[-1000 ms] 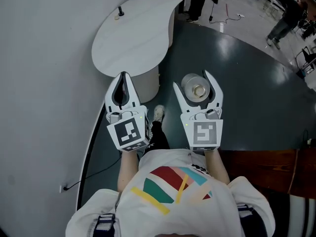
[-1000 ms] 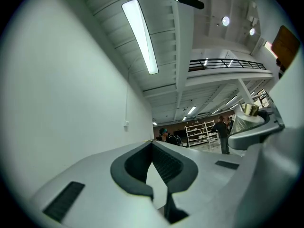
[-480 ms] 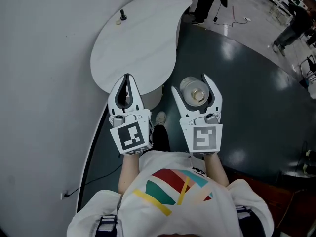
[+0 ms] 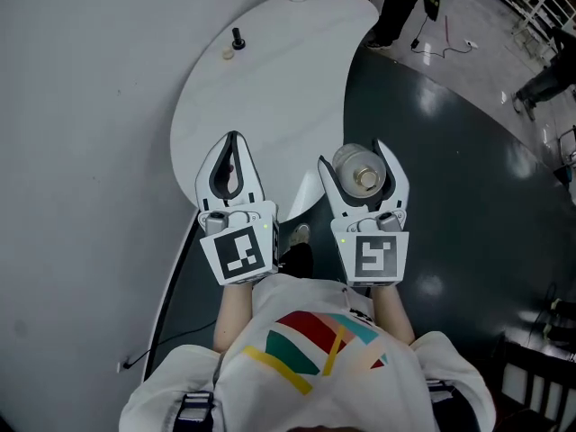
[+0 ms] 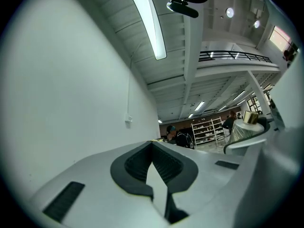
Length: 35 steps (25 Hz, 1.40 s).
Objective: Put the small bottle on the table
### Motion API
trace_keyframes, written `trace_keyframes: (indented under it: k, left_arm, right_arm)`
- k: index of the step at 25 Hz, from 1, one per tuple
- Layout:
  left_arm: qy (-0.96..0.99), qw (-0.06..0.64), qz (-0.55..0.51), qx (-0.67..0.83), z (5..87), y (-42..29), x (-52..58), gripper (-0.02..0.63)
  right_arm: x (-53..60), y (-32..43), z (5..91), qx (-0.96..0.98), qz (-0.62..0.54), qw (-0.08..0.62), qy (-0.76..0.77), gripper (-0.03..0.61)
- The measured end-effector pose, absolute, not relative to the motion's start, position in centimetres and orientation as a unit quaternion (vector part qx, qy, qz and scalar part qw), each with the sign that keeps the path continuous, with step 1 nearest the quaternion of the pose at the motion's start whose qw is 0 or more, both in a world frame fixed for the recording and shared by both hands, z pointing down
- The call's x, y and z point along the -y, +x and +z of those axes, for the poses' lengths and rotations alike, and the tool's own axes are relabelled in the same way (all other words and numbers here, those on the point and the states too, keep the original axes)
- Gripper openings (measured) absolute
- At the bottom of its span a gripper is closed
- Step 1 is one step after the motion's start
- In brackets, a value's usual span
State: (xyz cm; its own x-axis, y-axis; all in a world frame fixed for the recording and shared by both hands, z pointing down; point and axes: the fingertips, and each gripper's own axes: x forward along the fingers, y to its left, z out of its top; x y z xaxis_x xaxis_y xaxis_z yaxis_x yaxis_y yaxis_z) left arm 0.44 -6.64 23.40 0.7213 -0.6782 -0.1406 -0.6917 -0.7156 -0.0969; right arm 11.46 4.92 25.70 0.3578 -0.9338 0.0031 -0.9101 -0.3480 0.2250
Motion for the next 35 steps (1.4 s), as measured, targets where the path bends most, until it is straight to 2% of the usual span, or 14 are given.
trace_keyframes:
  k: [11,25,35]
  left_arm:
    - [-0.919,0.065,0.07,-0.383,20.8,6.3,16.5,0.015]
    - [-0.895,0.071,0.048,-0.438,21.4,10.9,18.8,0.015]
    - [-0.878,0.074,0.045,-0.471,21.5,11.0,19.4,0.015]
  right_arm:
    - [5.3,18.2,24.0,0.571,-0.06,0.091,0.814,0.339]
    - [9.5,22.1,24.4,0.638,-0.06,0.085,0.763,0.339]
    - [11.0,23.3,25.1,0.666,-0.045,0.072,0.741,0.339]
